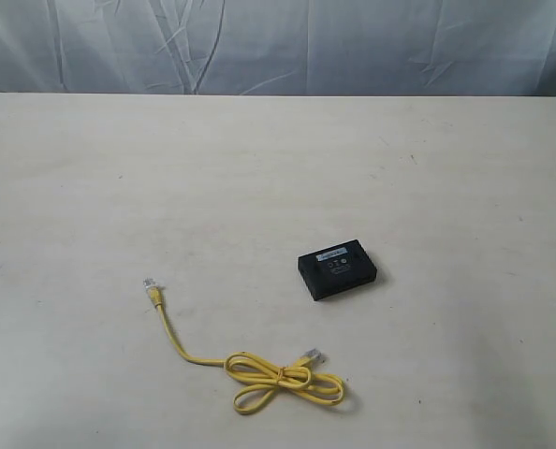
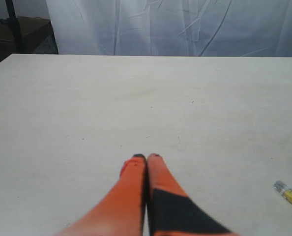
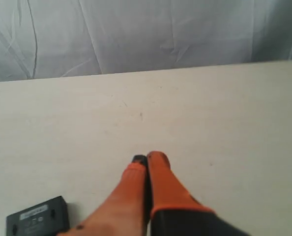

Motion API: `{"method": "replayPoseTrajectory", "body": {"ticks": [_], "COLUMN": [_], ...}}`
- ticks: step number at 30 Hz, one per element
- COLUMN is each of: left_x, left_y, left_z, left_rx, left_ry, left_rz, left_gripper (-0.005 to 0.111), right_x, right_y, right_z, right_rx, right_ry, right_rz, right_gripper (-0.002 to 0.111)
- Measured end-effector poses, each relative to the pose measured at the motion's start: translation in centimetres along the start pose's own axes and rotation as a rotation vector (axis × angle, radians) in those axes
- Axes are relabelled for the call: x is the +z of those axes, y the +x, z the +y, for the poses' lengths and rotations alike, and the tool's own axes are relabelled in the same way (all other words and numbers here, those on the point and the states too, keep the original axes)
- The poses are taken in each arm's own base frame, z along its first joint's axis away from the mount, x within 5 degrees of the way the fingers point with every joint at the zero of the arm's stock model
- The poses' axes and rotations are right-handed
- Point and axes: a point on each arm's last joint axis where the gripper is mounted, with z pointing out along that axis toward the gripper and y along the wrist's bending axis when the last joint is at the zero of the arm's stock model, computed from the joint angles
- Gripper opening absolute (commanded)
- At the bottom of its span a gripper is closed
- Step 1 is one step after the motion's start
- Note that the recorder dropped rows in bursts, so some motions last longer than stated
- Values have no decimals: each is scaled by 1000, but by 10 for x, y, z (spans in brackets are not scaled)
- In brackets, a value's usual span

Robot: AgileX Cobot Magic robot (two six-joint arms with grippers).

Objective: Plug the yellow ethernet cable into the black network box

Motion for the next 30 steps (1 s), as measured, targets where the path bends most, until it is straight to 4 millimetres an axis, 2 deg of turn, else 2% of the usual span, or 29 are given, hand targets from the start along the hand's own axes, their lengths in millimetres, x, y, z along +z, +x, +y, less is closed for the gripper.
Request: {"method": "replayPoseTrajectory", "body": {"ticks": [3,6,10,14,17,20,27,29,30], "left_x": [0,0,0,0,0,0,0,0,0], "left_y": [0,0,0,0,0,0,0,0,0], "left_z": [0,0,0,0,0,0,0,0,0], "left_rx": [2,11,11,11,11,11,11,11,11], "left_ry": [-1,-4,-4,-4,-4,-4,-4,-4,-4], "left_rz": [0,0,0,0,0,0,0,0,0], "left_gripper": [0,0,0,0,0,0,0,0,0], "right_x": [14,30,51,78,97,112,141,148,154], "right_y": [2,4,-4,-13,-16,-9,20,29,41], "right_z": [2,3,16,46,83,126,234,260,286], "right_rx": [149,193,164,70,-46,-157,-369,-411,-463], "right_ry": [-16,-16,-67,-176,-290,-393,-570,-589,-577], "right_rz": [57,170,364,560,654,741,919,953,982], "right_gripper": [-1,-1,-1,-1,-1,-1,-1,-1,-1]}}
